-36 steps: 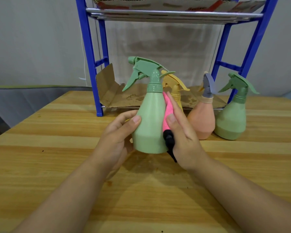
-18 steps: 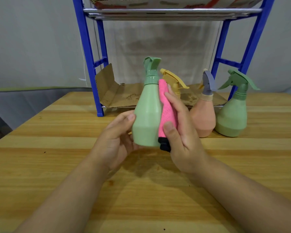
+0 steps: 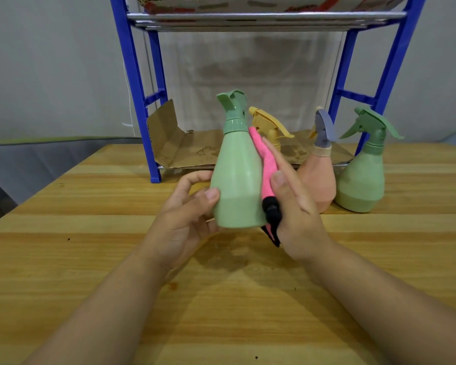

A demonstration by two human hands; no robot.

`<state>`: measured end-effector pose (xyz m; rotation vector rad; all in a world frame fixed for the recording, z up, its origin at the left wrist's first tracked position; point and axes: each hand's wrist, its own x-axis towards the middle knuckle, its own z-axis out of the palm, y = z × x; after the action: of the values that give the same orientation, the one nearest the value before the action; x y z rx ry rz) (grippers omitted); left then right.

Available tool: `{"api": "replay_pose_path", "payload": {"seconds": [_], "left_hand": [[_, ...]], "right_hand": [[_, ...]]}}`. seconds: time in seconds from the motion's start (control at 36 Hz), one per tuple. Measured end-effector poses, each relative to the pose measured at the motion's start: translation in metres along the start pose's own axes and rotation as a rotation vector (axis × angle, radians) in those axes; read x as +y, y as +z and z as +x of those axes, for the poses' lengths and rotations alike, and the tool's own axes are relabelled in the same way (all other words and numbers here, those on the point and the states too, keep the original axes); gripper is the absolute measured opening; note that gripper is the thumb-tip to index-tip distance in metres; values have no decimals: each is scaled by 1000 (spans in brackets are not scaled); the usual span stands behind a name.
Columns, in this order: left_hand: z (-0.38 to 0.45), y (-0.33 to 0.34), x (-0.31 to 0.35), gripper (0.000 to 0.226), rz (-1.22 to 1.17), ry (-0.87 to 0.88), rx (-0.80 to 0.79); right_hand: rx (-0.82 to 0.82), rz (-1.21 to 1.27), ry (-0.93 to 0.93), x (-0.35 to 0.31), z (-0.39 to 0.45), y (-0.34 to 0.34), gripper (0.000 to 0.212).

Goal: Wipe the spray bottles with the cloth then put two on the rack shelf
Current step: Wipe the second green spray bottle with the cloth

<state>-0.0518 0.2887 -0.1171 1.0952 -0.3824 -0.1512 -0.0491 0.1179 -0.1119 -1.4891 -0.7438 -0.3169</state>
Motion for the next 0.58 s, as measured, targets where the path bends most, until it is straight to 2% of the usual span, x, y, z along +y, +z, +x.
{"api": "replay_pose_path", "payload": {"seconds": [0.06,0.08,0.22,0.28,0.39,0.47,0.53,0.58], "left_hand": [[0,2,0,33,5,-23,-3],[0,3,-1,33,32,-30,-2],[0,4,-4,67,259,-34,13],[1,4,-3,73,278,-14,30],[0,0,2,79,151,6,-50],[-1,-5,2,90,87,-5,-70],[-1,-5,1,83,87,-25,-63],[-1,-1,0,64,81,-48,-55]], "right_hand": [[28,-100,-10,3,0,0,54],[40,-168,-25,5,0,0,57],[43,-622,-126,10,-2,-1,65],[3,-705,-168,7,-4,1,65],[-21,-608,-209,4,-1,0,62],[-40,-248,-141,0,2,-1,54],[-12,-103,-58,0,1,-2,50],[24,-174,-33,5,0,-3,53]]}}
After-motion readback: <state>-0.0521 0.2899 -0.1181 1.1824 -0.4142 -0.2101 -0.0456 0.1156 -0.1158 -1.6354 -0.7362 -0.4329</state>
